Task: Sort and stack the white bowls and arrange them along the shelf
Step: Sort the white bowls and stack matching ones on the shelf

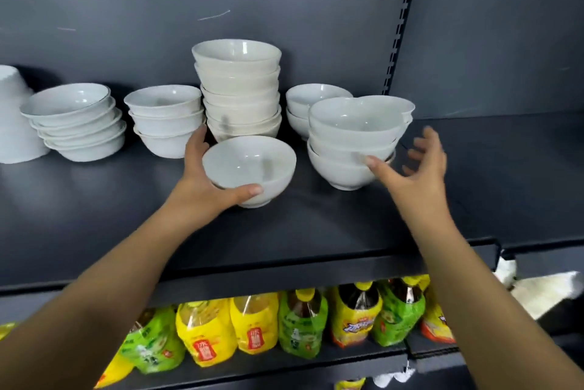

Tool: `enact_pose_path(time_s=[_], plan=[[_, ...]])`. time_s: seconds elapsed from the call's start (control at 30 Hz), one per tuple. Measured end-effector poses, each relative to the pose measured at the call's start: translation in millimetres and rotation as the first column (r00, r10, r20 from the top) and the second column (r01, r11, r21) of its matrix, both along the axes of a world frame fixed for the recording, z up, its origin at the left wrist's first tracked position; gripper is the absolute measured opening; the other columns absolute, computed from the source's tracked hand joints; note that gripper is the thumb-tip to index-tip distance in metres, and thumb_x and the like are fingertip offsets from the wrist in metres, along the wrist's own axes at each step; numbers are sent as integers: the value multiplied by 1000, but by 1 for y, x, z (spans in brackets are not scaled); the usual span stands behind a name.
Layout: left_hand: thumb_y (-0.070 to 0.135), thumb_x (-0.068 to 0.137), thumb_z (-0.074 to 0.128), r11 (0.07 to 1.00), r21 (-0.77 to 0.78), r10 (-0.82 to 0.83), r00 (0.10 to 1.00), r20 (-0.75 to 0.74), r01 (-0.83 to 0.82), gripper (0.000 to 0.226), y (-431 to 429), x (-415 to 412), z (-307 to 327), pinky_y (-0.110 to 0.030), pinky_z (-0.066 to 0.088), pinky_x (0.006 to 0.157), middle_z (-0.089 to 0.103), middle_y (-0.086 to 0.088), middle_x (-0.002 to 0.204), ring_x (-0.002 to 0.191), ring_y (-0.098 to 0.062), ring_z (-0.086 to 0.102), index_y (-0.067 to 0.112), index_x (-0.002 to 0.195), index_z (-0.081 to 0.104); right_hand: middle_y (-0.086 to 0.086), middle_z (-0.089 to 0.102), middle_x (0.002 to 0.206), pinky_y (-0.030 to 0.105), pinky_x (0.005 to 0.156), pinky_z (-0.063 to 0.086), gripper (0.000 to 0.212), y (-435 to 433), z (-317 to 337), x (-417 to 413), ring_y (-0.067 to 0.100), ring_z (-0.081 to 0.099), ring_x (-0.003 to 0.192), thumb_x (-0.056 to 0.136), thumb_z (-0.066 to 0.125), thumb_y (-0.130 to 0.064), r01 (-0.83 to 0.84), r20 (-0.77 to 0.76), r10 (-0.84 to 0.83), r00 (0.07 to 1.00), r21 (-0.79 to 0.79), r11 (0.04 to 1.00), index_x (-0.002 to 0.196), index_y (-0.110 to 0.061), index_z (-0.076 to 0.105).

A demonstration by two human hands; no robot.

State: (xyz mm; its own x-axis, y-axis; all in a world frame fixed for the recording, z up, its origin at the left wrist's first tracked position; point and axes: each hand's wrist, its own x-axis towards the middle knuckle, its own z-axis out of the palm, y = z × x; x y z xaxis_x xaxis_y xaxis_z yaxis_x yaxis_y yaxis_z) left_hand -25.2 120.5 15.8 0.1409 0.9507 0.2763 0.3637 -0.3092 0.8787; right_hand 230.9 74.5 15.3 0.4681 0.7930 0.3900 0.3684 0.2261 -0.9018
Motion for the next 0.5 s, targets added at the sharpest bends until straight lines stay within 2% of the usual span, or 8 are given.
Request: enact_pose_path(time_s=[0.03, 0.1, 0.17, 0.23, 0.33, 0.5], plan=[[17, 62, 86, 1000, -8, 21, 1000, 22, -21, 120, -2, 2, -1, -8, 29, 89, 28, 10, 139, 119, -2, 31, 27, 146, 1, -5, 25, 143, 24, 107, 31, 101, 8, -1, 6, 13, 29, 133, 62, 82, -37, -89, -56, 84, 995, -93, 992, 141, -25, 20], [7, 65, 81, 999, -10, 32, 999, 16, -32, 117, -8, 5, -4, -5, 31, 86, 27, 12, 134, 118, -2, 32, 26, 146, -1, -7, 25, 148, 34, 110, 31, 121, 21, -6, 12, 13, 29, 136, 49, 84, -47, -275, -168, 245, 955, -184, 944, 145, -28, 12], [6, 65, 80, 999, -15, 45, 999, -4, -45, 116, -14, 7, -7, -8, 31, 90, 26, 15, 129, 119, -1, 33, 26, 146, -1, -9, 39, 139, 29, 102, 37, 105, 29, -9, 12, 13, 39, 129, 59, 84, -33, -353, -202, 321, 925, -149, 924, 141, -25, 20], [7, 67, 79, 998, -12, 61, 998, 8, -61, 112, -17, 7, -8, -17, 32, 95, 30, 12, 128, 120, -5, 37, 25, 146, 2, -8, 45, 131, 27, 98, 40, 87, 31, -7, 9, 13, 44, 123, 67, 81, -21, -320, -194, 298, 935, -95, 943, 135, -22, 28], [8, 67, 79, 997, 9, 77, 997, 17, -78, 110, -15, 6, -10, -24, 33, 100, 31, 9, 128, 120, -7, 37, 24, 145, 4, -8, 47, 126, 25, 94, 40, 82, 27, -7, 6, 12, 47, 118, 67, 81, -21, -261, -171, 246, 954, -77, 962, 133, -19, 33], [13, 64, 82, 996, 25, 84, 996, 31, -85, 113, -15, 5, -13, -29, 33, 105, 31, 6, 127, 122, -9, 37, 25, 145, 4, -8, 49, 129, 26, 95, 41, 84, 20, -11, 3, 11, 47, 118, 66, 80, -26, -305, -124, 292, 948, -98, 947, 136, -22, 33]])
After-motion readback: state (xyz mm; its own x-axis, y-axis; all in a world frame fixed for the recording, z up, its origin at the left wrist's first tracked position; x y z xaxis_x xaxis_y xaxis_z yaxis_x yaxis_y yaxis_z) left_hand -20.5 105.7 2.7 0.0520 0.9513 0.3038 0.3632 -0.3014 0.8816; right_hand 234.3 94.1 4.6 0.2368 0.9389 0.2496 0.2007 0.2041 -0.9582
